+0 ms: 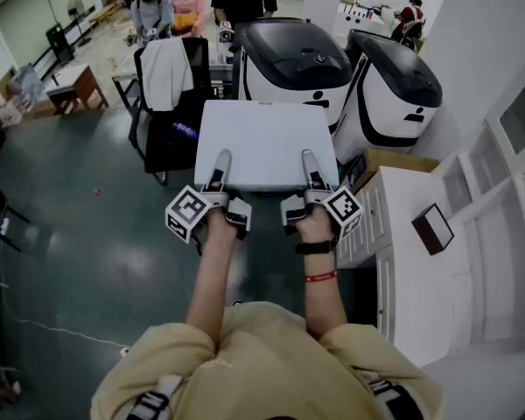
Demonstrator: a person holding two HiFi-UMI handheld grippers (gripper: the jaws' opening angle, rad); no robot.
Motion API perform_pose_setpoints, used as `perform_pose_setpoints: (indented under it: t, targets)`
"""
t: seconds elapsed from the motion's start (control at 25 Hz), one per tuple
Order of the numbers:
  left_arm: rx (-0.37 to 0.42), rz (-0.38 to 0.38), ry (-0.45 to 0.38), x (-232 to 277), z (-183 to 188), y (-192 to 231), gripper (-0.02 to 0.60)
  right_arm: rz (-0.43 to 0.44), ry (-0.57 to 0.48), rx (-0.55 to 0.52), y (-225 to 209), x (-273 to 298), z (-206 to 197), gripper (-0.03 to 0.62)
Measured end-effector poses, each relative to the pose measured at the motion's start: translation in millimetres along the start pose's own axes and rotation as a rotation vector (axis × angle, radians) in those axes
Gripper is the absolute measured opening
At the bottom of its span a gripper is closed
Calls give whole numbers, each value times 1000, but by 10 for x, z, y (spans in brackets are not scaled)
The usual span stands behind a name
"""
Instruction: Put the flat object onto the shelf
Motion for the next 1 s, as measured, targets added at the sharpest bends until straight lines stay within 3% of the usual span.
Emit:
perform_pose_setpoints:
  t: [0.28, 0.84, 1.0]
  targets:
    - [-22, -36, -18, 45, -12, -62, 347, 41, 5, -4, 80, 38, 43, 367]
    - [-31, -53, 17, 43, -202, -247, 347, 6, -62, 38, 139, -237, 204, 368]
    - [-35, -56, 16, 36, -600, -340, 347, 1, -84, 57, 55, -515, 524, 368]
Point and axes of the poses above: the fingertips, and each gripper's own axes: x forward along the fingers, y to its left, z out of its top, the point moved 6 cm from there along -x, backward along the fingers, and after that the axes turned 10 degrees about x, right-handed, at the moved point
